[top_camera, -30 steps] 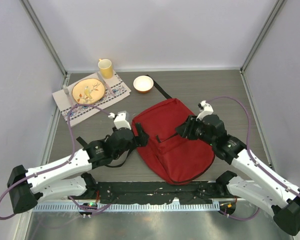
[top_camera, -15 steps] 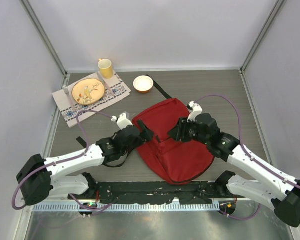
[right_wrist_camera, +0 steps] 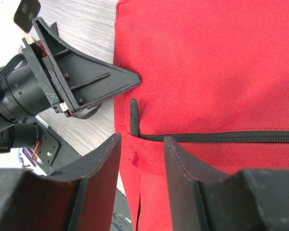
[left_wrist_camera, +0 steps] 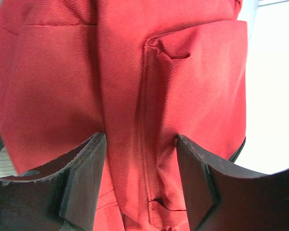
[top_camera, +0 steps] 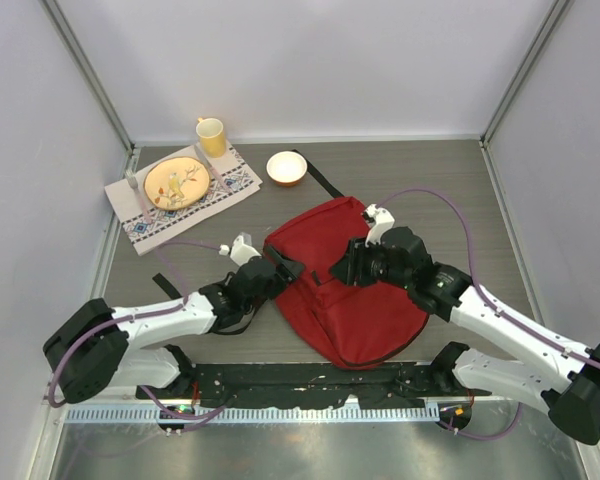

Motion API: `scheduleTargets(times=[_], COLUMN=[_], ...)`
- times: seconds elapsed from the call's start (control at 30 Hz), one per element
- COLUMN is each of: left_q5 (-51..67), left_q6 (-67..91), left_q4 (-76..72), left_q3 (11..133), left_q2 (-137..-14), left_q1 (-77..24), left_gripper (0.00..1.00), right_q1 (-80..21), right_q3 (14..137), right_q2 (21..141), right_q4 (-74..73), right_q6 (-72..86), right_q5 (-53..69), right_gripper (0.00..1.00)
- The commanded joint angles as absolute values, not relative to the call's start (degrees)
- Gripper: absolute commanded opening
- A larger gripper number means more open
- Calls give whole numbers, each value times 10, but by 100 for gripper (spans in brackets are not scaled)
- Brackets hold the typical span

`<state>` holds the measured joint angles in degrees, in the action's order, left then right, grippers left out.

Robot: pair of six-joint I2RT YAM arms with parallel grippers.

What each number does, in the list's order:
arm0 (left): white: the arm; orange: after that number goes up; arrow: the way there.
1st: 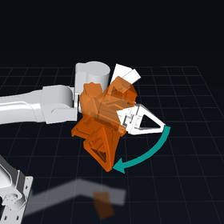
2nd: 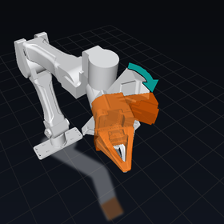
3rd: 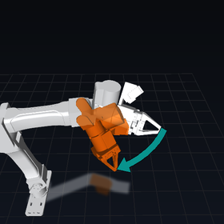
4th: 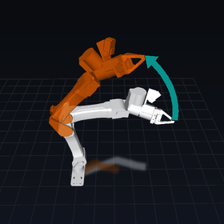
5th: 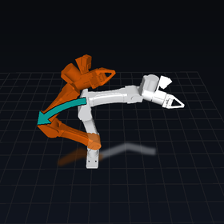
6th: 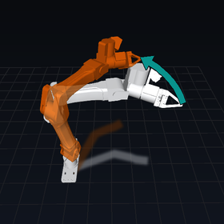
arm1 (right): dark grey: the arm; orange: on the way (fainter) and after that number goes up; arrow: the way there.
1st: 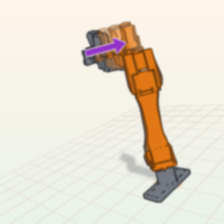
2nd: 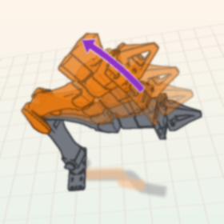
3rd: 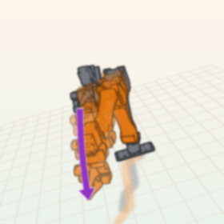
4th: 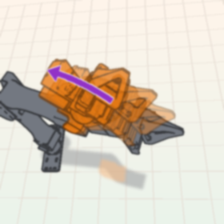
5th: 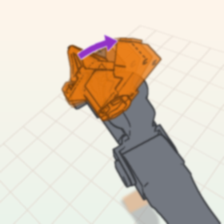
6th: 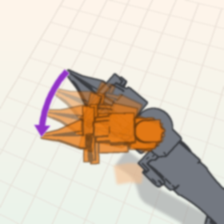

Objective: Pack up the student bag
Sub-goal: Zip the student bag at the center of the board.

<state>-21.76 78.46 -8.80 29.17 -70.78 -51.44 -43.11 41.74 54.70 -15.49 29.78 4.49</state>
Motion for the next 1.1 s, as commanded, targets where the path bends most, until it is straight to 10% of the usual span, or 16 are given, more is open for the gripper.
scheduleTargets(times=[0.0,0.3,1.07], left_q5=[-216,-206,-179], left_q6=[803,803,794], left_q4=[-183,-195,-219], left_q3=[290,289,286], left_q2=[-724,-727,-718], left_q1=[-508,-500,-493], left_gripper=[60,17,3], right_q1=[-446,-484,-556], right_q3=[446,465,525], right_q2=[562,612,730], right_q4=[-142,-145,-133], right_q6=[281,262,198], right_q5=[40,3,-144], right_gripper=[46,47,52])
